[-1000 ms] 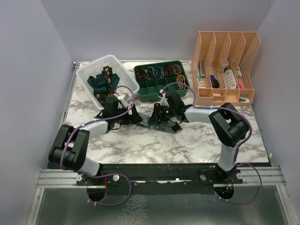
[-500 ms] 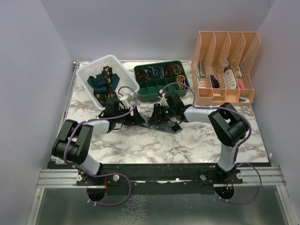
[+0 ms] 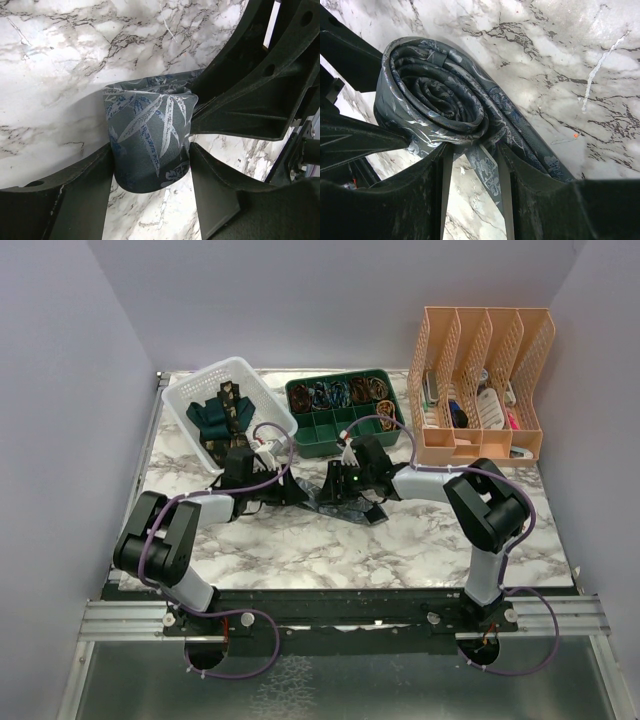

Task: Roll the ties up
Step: Roll the tie at the center of the board.

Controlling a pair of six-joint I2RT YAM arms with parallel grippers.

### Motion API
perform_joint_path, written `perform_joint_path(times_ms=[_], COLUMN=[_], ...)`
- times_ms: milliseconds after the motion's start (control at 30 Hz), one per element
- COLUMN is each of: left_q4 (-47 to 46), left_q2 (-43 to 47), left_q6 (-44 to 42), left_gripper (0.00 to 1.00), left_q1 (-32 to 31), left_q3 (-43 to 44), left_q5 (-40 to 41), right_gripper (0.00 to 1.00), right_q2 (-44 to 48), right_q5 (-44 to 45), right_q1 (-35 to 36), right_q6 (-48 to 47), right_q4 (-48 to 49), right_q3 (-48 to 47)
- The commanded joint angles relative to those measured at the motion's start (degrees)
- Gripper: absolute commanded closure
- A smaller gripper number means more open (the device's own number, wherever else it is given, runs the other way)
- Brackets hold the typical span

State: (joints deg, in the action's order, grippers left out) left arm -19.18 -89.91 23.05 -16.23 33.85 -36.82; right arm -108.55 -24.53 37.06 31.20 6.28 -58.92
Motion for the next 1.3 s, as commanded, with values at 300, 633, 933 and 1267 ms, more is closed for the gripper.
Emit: perform_joint_path(times_ms=[300,633,933,1267], left_q4=[-2.4,2.4,14.3,20.5], left_q2=[-1.9,2.0,4.1,4.7], left_q6=[1.1,-0.7,-4.9,-3.6], left_gripper=[0.61,0.86,0.9,0.91], left_q1=[0.1,-2.0,-7.7,-14.8], left_q3=[1.7,1.6,5.9,10.3], left_q5=[-2.5,4.8,22.4,36.4], right_gripper=[0.54,0.51,0.46,0.47], right_q2=[-1.4,1.1,9.6,13.1], right_q5=[2.7,1.8,4.3,7.3], right_q1=[0.3,0.0,-3.2,-9.8], right_q6=[-0.7,-0.3,-0.3,-3.5], right_q4=[-2.8,-3.3,-2.4,-4.0], right_q3=[-0.9,-1.6,2.4,7.8])
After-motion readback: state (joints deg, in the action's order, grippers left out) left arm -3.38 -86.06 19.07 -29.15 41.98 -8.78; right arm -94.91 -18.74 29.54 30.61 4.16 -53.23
